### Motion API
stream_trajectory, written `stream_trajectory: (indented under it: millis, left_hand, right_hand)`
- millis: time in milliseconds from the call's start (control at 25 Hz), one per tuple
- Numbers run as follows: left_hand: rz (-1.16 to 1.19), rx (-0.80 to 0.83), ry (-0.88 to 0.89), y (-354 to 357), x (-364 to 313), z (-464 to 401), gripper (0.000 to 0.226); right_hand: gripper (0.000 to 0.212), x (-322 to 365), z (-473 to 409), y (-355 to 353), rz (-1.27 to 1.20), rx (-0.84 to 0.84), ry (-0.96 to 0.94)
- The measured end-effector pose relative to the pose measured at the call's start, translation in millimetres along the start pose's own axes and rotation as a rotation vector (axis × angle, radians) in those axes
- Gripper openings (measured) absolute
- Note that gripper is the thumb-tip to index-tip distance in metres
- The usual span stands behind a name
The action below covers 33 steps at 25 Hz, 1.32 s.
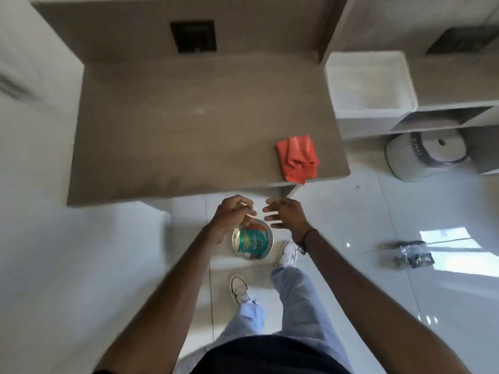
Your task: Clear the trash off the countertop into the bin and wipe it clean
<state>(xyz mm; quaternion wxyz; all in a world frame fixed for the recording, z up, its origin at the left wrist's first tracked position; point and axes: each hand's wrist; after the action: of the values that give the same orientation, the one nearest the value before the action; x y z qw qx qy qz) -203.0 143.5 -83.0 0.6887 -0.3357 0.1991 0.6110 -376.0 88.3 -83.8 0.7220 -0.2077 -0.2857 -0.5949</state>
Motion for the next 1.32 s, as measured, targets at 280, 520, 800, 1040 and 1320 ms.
stream_trajectory:
  millis: [280, 520, 800, 1040, 1320]
  left_hand:
    - [-0.043, -0.124, 0.120, 19, -98, -51, 0.034]
    - [-0.069, -0.248, 0.192, 71, -157, -117, 0.060]
    - [-0.072, -0.270, 0.244, 113, -276, -200, 0.045]
    - [-0.208, -0.161, 0.246, 145, -368, -270, 0.040]
    - [-0.401, -0.075, 0.229, 143, -366, -286, 0.041]
  right_hand:
    - [0.041, 94, -27, -54, 0.222, -0.512, -0.430]
    - [0.059, 130, -94, -86, 0.577, -0.287, -0.361]
    - [0.034, 239, -163, -170, 0.290, -0.351, -0.309]
    - [0.035, 324, -222, -222, 0.225, -0.454, -0.307]
    - [0.037, 331, -246, -233, 0.212, -0.455, -0.290]
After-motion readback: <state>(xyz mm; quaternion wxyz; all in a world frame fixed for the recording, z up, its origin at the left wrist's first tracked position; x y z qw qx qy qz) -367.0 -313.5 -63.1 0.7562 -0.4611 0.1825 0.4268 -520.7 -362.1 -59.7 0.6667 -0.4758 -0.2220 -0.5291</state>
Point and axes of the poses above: each hand's wrist, its own z-axis away from the middle knuckle, its own y-axis out of the palm, x = y × z, and after that the axes turned 7 degrees about -z, right-handed
